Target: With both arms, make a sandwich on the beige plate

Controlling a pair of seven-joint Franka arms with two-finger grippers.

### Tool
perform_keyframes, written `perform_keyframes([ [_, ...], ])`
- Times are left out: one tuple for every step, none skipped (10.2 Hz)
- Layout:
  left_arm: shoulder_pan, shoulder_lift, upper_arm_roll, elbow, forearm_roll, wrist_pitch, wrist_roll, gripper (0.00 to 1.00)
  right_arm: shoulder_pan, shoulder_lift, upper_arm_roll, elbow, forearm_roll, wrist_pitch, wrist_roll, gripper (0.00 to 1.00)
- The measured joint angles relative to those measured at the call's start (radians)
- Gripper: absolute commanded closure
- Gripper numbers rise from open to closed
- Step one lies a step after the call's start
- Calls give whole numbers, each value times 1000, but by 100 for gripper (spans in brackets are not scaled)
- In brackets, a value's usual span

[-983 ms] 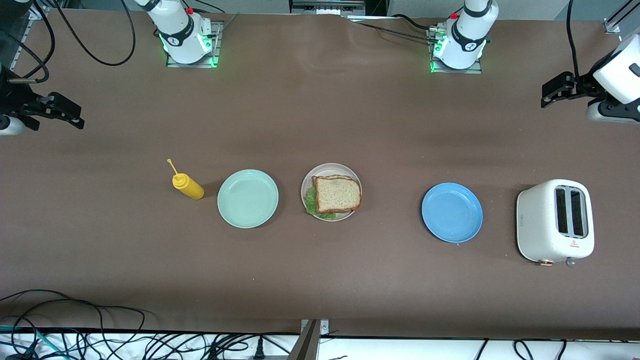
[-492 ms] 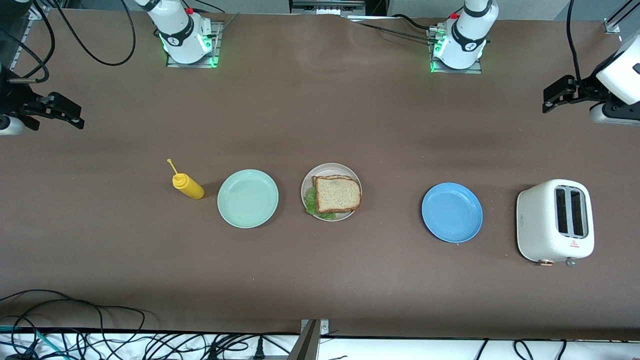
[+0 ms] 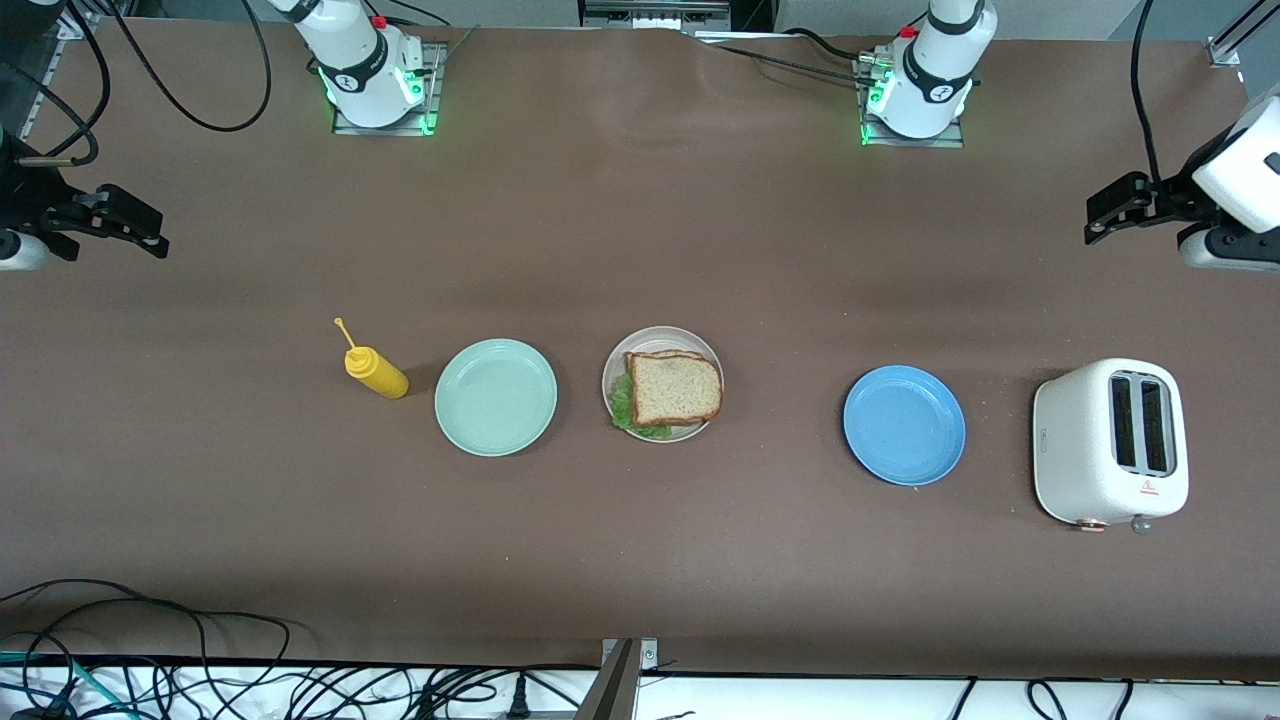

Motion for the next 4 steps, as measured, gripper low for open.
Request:
perform_keyframes([
  [-1, 5, 0, 0, 0, 6, 0, 0, 0, 0, 0, 0, 0, 0, 0, 0],
  [-2, 8, 0, 0, 0, 8, 0, 0, 0, 0, 0, 0, 0, 0, 0, 0],
  [-2, 11, 0, 0, -1, 9, 0, 0, 0, 0, 0, 0, 0, 0, 0, 0],
  [-2, 12, 0, 0, -6, 10, 0, 0, 0, 0, 0, 0, 0, 0, 0, 0],
])
